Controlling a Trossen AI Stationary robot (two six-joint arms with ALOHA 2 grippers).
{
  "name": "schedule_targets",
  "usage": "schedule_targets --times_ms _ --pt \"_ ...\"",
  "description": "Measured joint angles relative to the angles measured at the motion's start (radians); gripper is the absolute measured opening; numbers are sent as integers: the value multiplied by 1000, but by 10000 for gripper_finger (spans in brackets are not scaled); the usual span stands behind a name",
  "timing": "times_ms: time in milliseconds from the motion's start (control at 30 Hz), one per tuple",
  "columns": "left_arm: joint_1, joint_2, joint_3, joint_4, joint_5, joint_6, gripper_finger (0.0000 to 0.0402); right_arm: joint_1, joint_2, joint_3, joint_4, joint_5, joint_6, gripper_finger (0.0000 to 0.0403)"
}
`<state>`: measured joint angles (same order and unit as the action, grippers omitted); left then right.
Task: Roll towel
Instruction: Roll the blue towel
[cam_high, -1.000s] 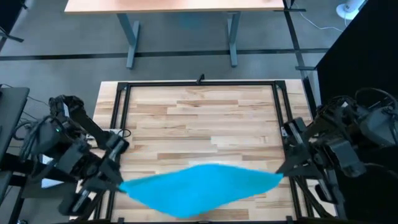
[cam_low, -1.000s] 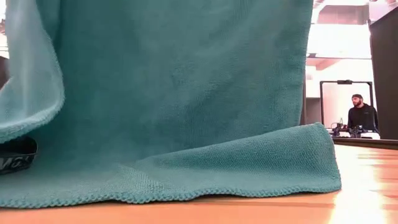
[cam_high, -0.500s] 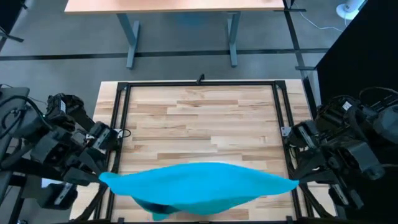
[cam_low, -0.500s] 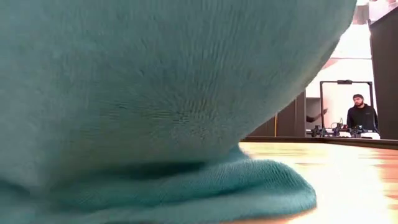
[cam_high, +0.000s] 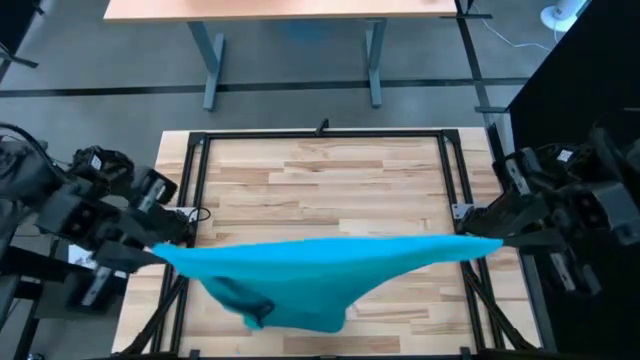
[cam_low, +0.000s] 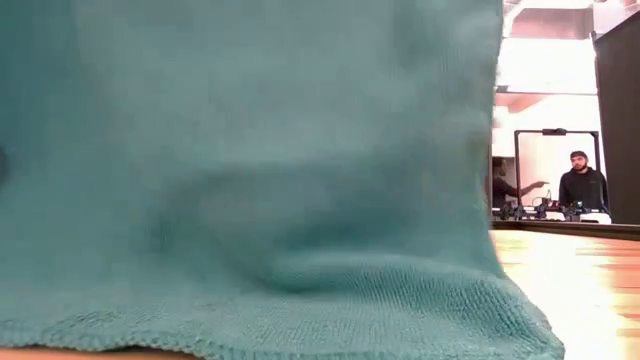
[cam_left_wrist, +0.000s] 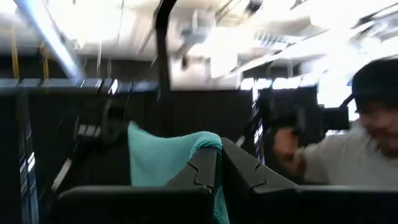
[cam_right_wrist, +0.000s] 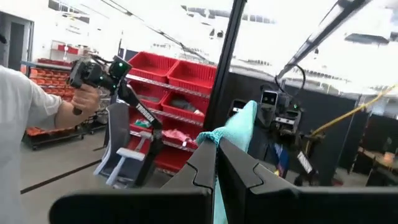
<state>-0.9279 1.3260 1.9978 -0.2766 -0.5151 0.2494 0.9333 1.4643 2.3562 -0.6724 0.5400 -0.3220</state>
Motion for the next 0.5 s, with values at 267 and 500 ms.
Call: schedule_targets --times_ms 267,500 --pt "47 2 -63 -159 -203 -115 0 -72 15 -11 -249 88 201 0" --pt "178 -39 -65 -406 -290 -248 0 -265 15 -23 -496 88 323 0"
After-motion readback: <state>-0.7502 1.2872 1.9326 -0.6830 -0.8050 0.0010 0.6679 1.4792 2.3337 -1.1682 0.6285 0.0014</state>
